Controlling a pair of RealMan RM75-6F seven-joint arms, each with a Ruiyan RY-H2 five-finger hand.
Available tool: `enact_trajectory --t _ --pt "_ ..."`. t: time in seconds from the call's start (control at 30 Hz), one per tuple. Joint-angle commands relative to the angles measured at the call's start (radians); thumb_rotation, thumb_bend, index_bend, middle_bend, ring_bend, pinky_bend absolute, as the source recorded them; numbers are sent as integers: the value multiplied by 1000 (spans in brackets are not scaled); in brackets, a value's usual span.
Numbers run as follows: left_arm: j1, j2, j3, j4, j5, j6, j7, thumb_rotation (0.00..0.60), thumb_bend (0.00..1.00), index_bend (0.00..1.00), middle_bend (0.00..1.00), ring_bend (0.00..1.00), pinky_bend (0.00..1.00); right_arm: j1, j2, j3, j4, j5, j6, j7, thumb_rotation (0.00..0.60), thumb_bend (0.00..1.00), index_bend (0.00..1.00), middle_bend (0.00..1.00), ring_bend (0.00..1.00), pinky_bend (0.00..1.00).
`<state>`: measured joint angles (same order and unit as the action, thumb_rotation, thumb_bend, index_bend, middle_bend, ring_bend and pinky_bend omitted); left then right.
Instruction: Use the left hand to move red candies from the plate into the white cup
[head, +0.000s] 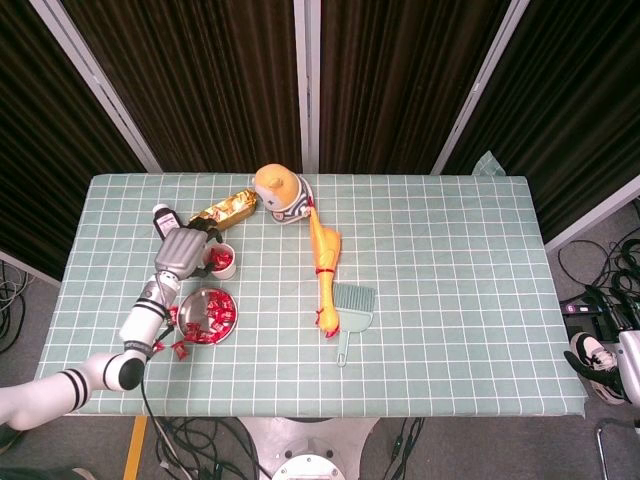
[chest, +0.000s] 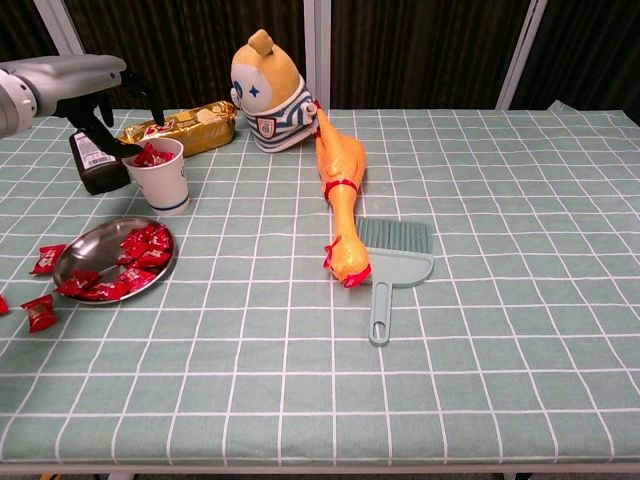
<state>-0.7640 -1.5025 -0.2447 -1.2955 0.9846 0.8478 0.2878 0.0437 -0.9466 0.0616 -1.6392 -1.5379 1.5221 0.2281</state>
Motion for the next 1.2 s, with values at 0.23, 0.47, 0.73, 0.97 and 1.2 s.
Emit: enact_trajectory --t 0.23,0.47,0.73,0.97,1.2 --pt "110 126 43 -121 147 184 -77 600 327 348 431 307 507 1 4 0 -2 -7 4 1 600 101 100 240 80 336" --pt "199 219 132 -166 265 239 -156 600 257 407 872 800 988 5 0 -1 3 -18 4 8 600 101 100 240 80 337" --pt "234 225 229 -116 358 190 -228 600 231 454 1000 980 1000 6 -1 -4 1 -33 12 10 600 101 100 244 80 343" --pt "226 252 284 -134 352 67 -240 600 315 447 1000 1000 1000 4 0 -5 -2 -35 17 8 600 101 109 246 81 346" --pt "209 268 303 -164 338 -21 -248 600 409 382 1000 1000 1000 8 -4 -6 -4 -38 13 6 600 101 109 247 83 347"
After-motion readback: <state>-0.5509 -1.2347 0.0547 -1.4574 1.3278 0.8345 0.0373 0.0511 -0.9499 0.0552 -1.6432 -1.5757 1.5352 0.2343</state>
